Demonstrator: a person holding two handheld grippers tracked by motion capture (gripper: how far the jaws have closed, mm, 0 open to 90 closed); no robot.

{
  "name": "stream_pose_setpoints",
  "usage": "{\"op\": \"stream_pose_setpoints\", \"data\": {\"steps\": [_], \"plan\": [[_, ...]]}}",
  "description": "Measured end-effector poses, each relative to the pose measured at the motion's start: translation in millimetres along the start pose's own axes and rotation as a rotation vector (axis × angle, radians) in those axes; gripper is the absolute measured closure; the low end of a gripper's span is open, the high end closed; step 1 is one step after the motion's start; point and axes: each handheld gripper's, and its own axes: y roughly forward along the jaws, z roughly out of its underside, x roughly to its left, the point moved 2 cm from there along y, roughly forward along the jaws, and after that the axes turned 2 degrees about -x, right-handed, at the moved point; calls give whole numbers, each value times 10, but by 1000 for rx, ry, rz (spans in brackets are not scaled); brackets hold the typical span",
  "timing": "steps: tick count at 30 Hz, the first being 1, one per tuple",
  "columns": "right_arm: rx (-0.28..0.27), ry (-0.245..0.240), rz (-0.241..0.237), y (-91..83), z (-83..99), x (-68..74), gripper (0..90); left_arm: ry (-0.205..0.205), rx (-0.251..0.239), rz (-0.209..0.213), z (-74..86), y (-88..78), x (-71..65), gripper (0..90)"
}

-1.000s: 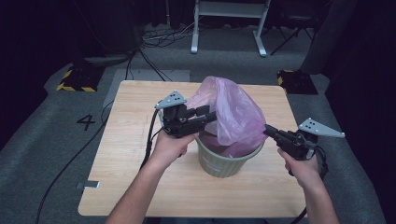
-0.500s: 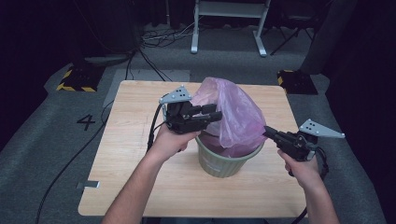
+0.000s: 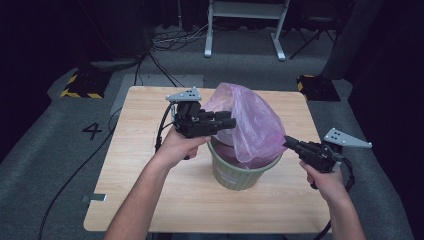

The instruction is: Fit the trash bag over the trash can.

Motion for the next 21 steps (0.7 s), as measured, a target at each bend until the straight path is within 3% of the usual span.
{"op": "stream_pose_setpoints", "data": {"steps": [4, 8, 12, 14, 18, 21], "plan": [[3, 0, -7, 3, 3, 3, 872, 8, 14, 11, 17, 69, -24, 734], [14, -2, -25, -3, -2, -1, 817, 46, 26, 5, 12, 111, -64, 895], [30, 1, -37, -37, -25, -6, 619, 105, 28, 8, -14, 96, -110, 900], [49, 17, -25, -63, -68, 15, 472, 126, 27, 8, -34, 86, -133, 900], [42, -6, -24, -136, -276, 173, 321, 136, 35, 3, -65, 121, -185, 900], [35, -41, -33, -143, -452, 342, 271, 154, 58, -6, -72, 198, -233, 900]]}}
